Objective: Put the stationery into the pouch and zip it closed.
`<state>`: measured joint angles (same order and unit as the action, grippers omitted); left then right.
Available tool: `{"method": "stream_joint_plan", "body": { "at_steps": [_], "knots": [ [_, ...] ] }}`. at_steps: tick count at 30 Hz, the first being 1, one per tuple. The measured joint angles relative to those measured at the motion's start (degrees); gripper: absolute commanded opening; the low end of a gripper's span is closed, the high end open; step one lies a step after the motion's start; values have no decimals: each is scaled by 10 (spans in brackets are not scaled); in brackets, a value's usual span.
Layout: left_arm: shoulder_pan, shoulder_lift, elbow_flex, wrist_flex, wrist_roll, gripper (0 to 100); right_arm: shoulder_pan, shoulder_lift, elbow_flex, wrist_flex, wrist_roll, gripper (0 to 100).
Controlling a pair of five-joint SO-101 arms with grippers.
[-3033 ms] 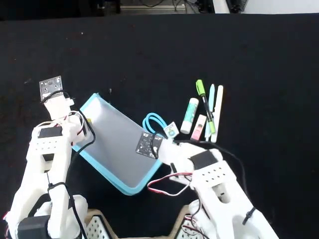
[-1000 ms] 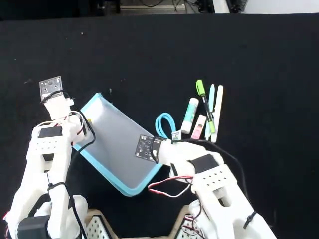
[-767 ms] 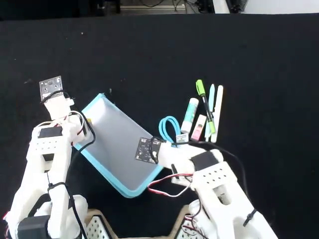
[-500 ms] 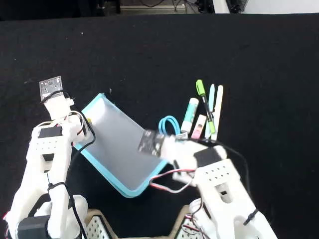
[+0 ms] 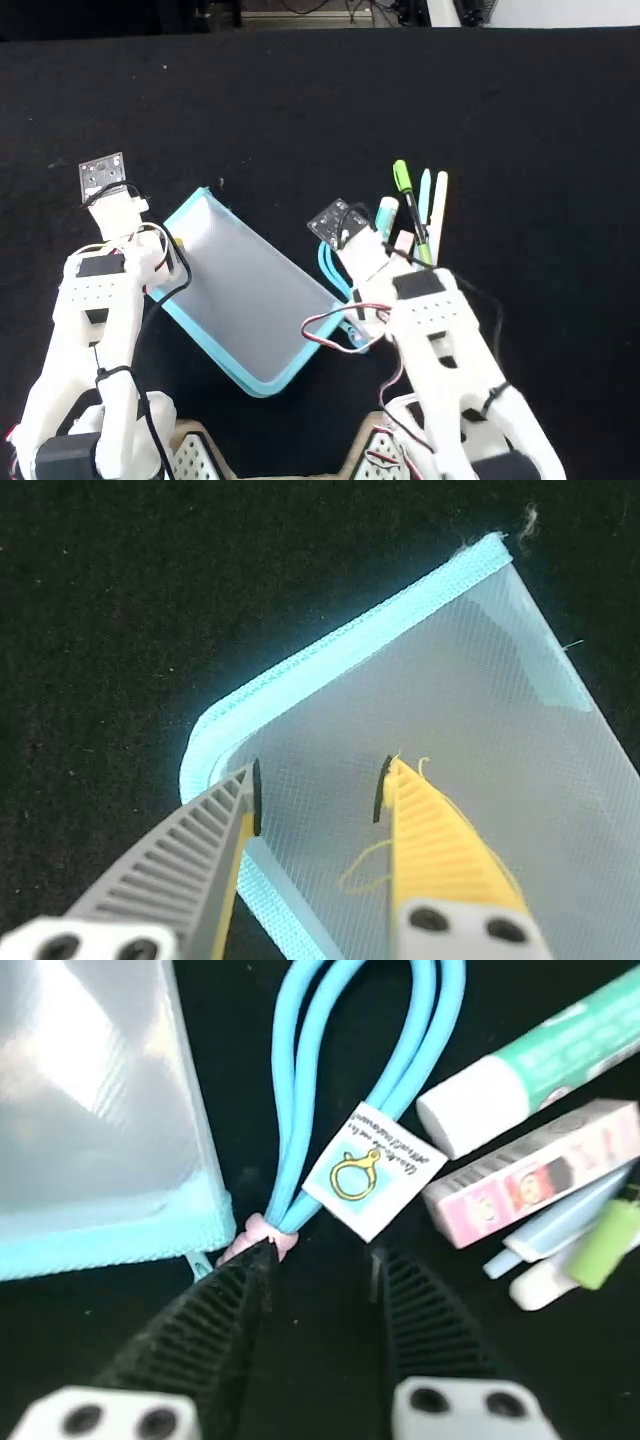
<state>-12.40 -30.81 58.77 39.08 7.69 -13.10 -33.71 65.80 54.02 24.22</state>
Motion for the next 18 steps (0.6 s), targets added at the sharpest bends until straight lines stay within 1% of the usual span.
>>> {"method": "stream_joint_plan", "body": {
  "at_steps": [8, 13, 15, 18],
  "knots": [
    [0, 0, 0, 0, 0, 213, -4, 55, -29, -5, -68, 152],
    [0, 0, 0, 0, 0, 213, -49, 77, -52, -5, -122, 152],
    [0, 0, 0, 0, 0, 213, -70, 85, -55, -5, -133, 152],
    [0, 0, 0, 0, 0, 213, -91, 98, -56, -32, -138, 152]
  ]
}}
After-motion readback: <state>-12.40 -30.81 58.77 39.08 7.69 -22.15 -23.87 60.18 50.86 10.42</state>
